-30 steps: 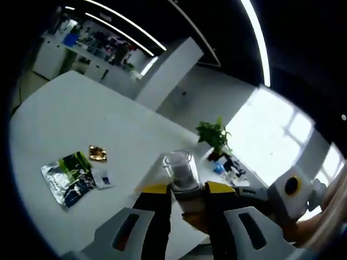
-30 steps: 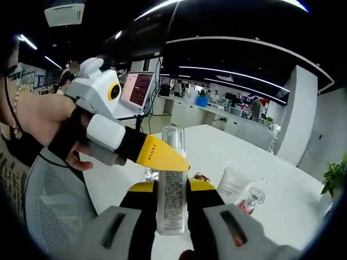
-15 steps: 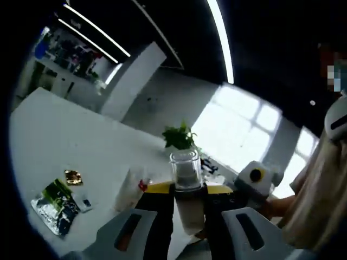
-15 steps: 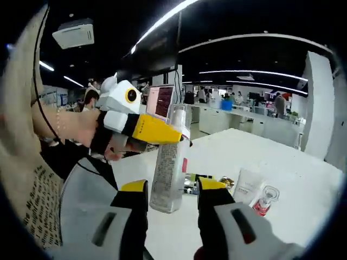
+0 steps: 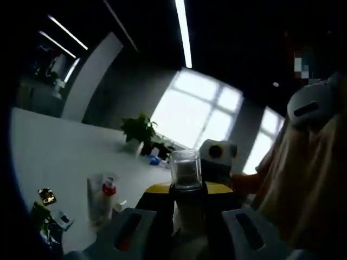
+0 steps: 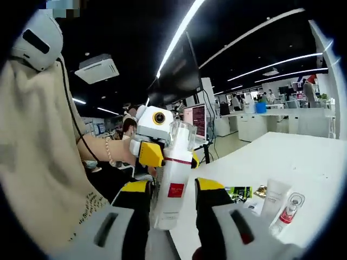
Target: Arrange the skincare products in the storage area until every visible bottle or jar stands upright without overlapping.
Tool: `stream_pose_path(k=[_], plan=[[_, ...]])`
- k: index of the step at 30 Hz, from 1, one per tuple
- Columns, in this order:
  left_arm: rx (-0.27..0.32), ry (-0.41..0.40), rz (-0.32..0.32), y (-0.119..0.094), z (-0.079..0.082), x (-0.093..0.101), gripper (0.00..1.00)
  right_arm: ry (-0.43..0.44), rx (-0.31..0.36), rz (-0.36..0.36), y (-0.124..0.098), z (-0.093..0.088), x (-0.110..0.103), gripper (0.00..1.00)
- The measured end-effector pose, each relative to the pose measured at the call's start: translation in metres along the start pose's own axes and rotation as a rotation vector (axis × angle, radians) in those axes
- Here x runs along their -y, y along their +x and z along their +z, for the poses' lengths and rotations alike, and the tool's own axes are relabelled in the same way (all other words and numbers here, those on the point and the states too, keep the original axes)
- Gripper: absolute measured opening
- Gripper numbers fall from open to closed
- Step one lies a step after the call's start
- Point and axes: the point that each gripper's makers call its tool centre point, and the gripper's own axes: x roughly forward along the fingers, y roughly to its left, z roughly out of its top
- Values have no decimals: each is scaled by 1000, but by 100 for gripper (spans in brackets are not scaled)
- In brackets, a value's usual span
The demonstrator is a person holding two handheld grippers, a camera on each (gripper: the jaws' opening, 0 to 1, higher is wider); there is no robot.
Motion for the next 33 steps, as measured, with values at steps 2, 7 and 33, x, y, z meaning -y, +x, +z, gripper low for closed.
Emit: stream_pose_path(k=[2,7,33], plan=[[-2,1,-10,2,0,0,17,8,-8,14,-2,-2,-3,24],[-22,2,-47,6,-1,3,17,24,-8,28,-4,-3,-5,25],[69,-190,413,22,-29,-81,17,-235,-212,-703,-22,-42,84,20]])
